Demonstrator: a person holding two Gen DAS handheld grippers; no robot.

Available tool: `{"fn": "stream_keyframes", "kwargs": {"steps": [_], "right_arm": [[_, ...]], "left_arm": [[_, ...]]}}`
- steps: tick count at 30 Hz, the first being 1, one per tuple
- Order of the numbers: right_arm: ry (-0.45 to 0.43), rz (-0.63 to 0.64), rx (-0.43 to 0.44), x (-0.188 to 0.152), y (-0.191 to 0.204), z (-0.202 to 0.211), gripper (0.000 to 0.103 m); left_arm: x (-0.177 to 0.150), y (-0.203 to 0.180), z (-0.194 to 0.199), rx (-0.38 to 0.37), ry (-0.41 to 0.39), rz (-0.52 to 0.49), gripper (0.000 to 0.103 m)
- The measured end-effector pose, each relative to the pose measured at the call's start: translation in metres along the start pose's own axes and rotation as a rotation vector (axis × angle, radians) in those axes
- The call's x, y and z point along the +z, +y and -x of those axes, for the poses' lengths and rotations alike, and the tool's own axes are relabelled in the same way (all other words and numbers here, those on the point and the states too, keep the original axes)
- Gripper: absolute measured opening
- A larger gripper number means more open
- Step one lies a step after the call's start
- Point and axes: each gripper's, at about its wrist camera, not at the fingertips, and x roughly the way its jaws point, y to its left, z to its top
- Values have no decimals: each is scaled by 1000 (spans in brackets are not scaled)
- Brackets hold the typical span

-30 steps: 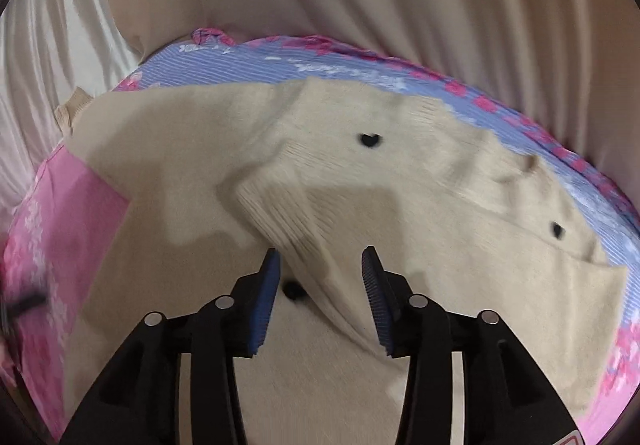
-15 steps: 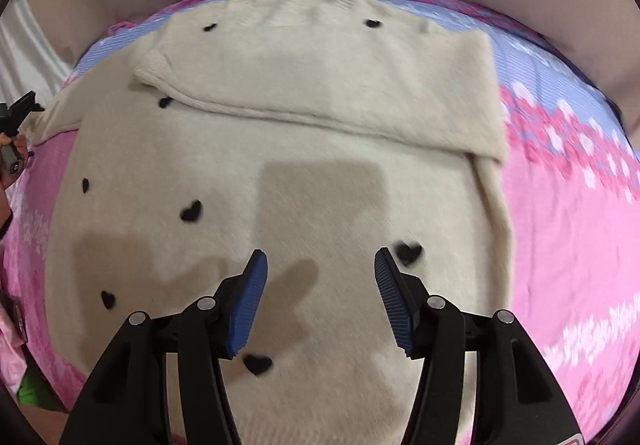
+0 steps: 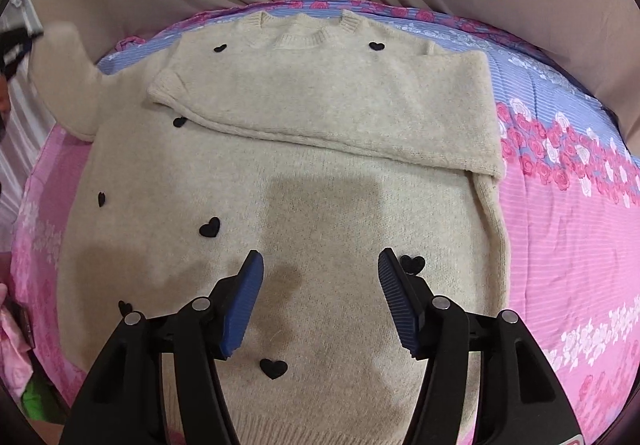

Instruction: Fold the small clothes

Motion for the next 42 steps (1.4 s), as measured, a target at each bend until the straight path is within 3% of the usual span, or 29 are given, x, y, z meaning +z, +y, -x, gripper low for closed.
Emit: {"fn": "stream_keyframes", "kwargs": {"steps": [3, 5, 7, 9, 11, 12, 13, 14, 16, 18, 21, 27, 30, 35, 37, 38, 40, 42], "right_arm": [[-30, -32, 6, -2, -12, 7, 58], [-48, -63, 3, -5, -24, 13, 58], [-71, -113, 0, -9, -42, 20, 58], [-86, -155, -12, -13, -60, 24, 58], [-102, -195, -32, -20, -81, 30, 58], [-106, -206, -45, -23, -89, 31, 60], [-108, -220, -60, -27, -99, 32, 61], [-108, -239, -65, -32, -110, 33, 61], [-105, -274, -65, -37, -127, 33, 61], [-118, -296, -65, -39, -140, 35, 62], [-146, -285, -35, -25, -147, 36, 62], [-155, -270, 89, 59, -137, 3, 69], [-110, -291, 31, 91, -139, -32, 69], [-99, -349, -118, 109, -159, -59, 68], [-21, -312, -78, 115, -157, -76, 8], [0, -296, -52, 118, -152, -77, 9], [-60, -238, -16, 127, -140, -56, 6], [-142, -235, 97, 146, -130, -21, 6]], "left_arm": [[-12, -94, 16, -178, 11, -118, 12], [-34, -154, 20, -304, 68, -172, 13], [-61, -203, 17, -384, 127, -221, 13], [-101, -251, 5, -422, 215, -270, 14], [-152, -286, -18, -389, 314, -318, 20], [-176, -298, -28, -362, 357, -336, 32], [-200, -305, -42, -333, 410, -351, 59], [-225, -310, -47, -285, 458, -365, 68], [-272, -304, -39, -222, 533, -394, 70], [-294, -296, -29, -194, 566, -401, 71], [-304, -268, -14, -179, 595, -371, 78], [-290, -224, 35, -82, 503, -432, 86], [-285, -195, 45, -41, 495, -392, 86], [-278, -148, 58, 13, 513, -297, 87], [-276, -136, 58, 31, 523, -271, 87], [-276, -132, 57, 34, 527, -264, 87], [-274, -128, 55, 43, 526, -253, 87], [-270, -127, 50, 43, 514, -241, 87]]}}
